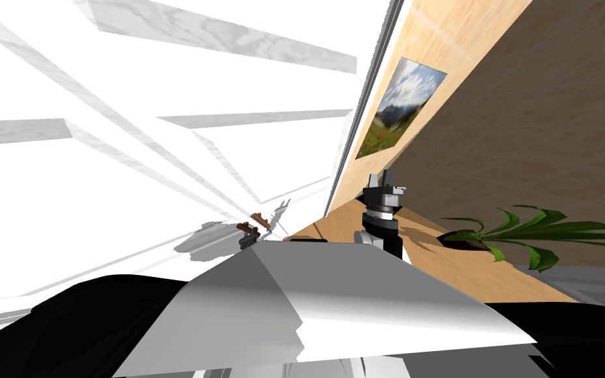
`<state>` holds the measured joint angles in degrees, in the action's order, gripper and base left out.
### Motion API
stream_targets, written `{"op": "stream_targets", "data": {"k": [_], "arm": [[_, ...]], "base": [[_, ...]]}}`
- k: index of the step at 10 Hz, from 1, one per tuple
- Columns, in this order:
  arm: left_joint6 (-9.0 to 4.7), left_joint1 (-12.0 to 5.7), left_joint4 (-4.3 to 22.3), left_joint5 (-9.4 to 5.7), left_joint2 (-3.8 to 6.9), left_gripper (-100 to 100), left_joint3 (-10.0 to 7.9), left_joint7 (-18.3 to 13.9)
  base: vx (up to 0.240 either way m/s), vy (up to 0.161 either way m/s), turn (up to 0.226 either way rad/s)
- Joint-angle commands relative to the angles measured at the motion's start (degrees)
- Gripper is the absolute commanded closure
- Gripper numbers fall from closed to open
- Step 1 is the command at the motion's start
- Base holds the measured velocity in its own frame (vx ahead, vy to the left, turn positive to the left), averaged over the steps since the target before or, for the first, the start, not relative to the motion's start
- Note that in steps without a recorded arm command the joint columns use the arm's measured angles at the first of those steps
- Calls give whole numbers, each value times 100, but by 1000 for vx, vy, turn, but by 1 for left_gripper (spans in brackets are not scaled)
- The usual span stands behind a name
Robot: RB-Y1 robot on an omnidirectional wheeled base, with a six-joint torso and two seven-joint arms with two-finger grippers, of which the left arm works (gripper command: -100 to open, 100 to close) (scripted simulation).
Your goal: Pull the door open
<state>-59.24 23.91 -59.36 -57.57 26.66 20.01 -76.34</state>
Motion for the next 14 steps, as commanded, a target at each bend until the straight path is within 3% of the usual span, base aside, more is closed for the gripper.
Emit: {"op": "stream_targets", "data": {"k": [1, 7, 14], "arm": [[-18, 173, 140, -51, 38, 100, -55, -1], [-40, 428, 285, -113, 108, 100, -115, -6], [-40, 428, 285, -113, 108, 100, -115, -6]], "base": [[-178, -8, 65], [-139, -17, 56], [-7, -4, 0]]}}
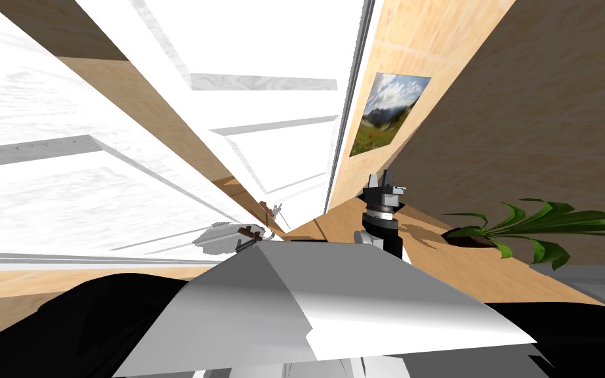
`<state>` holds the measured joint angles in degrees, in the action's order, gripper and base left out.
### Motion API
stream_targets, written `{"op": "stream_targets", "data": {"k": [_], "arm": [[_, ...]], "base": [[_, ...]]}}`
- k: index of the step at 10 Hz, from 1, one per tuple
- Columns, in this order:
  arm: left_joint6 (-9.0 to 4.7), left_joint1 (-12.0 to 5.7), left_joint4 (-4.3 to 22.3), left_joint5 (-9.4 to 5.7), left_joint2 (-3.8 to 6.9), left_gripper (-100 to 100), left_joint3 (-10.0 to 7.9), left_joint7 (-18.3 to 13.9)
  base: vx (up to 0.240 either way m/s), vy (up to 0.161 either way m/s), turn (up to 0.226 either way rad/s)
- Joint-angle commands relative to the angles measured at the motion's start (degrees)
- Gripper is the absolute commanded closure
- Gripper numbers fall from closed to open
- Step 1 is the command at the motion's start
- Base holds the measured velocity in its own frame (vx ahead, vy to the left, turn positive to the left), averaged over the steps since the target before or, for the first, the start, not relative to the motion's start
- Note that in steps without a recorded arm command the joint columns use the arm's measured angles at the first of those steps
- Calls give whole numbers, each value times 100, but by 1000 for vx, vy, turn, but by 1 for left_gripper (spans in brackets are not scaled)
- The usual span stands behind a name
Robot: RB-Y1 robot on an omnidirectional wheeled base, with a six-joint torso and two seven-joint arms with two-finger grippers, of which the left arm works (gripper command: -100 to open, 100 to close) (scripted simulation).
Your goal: Pull the door open
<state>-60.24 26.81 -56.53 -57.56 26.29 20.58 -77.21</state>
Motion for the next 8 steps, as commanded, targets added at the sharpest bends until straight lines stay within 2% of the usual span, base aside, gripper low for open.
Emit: {"op": "stream_targets", "data": {"k": [1, 2, 3, 8], "arm": [[60, 138, 2, -115, 145, 100, -173, 81], [60, 138, 2, -115, 145, 100, -173, 81], [-45, -19, -70, 101, 78, 100, 103, -54], [-253, -79, -169, 468, 286, 100, 484, -325]], "base": [[-7, -9, 13], [-16, -5, -17], [-138, -17, -228], [-198, 35, -142]]}}
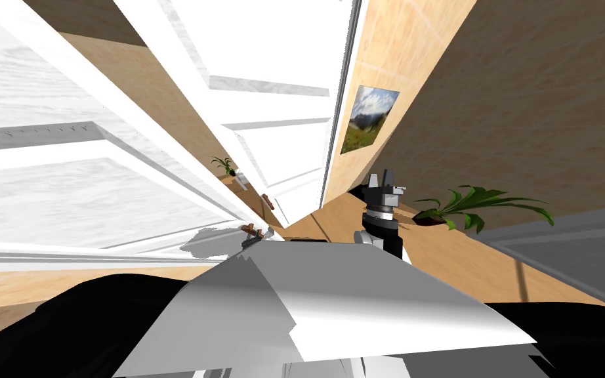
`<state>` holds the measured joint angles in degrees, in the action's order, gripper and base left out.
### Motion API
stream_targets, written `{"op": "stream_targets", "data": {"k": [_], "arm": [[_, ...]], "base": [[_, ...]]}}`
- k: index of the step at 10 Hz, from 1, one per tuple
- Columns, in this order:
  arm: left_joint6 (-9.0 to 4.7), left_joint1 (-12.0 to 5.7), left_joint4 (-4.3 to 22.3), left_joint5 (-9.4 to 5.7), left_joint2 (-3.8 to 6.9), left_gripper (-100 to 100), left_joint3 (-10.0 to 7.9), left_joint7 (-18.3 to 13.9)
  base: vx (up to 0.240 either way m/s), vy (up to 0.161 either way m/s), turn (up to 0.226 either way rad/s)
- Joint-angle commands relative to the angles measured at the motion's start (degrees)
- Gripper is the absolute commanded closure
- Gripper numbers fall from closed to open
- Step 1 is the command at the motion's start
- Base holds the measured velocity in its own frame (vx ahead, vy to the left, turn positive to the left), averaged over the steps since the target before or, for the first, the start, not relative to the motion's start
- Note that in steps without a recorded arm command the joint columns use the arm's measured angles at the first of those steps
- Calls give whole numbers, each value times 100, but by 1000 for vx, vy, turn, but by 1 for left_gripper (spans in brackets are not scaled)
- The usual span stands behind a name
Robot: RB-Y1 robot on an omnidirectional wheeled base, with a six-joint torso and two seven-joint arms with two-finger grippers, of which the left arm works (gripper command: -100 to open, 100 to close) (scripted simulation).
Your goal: Pull the door open
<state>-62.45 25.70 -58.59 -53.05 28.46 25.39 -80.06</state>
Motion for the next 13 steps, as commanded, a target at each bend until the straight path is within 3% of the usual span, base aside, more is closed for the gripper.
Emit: {"op": "stream_targets", "data": {"k": [1, 6, 7, 13], "arm": [[-78, 18, 14, 101, 117, 100, 89, -101], [-299, -47, -92, 491, 339, 100, 495, -390], [-273, -60, -37, 450, 302, 100, 456, -377], [-633, -96, 189, 678, 563, 100, 821, -753]], "base": [[-261, 23, -183], [-203, 38, -142], [-101, 8, -39], [-243, 26, -133]]}}
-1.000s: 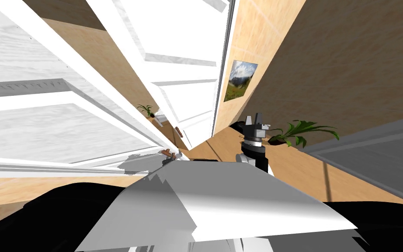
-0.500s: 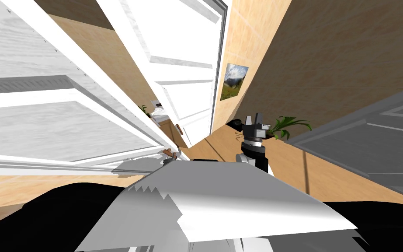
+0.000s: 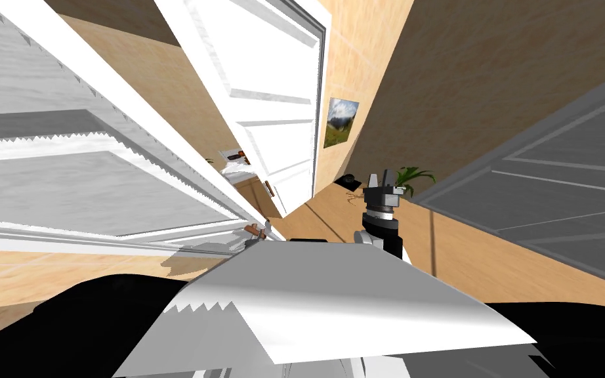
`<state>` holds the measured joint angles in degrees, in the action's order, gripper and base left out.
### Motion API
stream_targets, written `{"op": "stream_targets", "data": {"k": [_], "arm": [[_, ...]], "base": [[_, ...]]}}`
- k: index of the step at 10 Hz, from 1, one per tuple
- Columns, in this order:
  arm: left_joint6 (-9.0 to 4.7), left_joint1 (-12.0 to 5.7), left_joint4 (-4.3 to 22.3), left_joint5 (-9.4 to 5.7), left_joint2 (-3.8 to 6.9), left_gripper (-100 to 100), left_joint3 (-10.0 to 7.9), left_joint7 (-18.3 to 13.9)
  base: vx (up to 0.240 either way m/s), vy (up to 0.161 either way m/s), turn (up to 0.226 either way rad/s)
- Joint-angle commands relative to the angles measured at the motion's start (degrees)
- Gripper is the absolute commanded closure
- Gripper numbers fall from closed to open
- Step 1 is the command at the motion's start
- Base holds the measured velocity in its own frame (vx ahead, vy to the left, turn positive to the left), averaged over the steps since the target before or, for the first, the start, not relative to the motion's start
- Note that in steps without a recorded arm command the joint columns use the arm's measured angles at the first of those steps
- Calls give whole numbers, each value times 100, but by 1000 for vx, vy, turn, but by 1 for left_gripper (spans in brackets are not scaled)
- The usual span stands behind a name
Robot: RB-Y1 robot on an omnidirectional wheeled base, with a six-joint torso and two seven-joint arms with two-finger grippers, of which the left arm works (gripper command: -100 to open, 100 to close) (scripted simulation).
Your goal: Pull the door open
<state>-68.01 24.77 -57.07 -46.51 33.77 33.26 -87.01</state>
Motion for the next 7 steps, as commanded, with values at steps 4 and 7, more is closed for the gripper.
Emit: {"op": "stream_targets", "data": {"k": [4, 7], "arm": [[-171, -41, 188, 119, 104, 100, 197, -213], [-272, -107, 304, 174, 174, 100, 277, -338]], "base": [[-196, 27, -114], [-264, 24, -146]]}}
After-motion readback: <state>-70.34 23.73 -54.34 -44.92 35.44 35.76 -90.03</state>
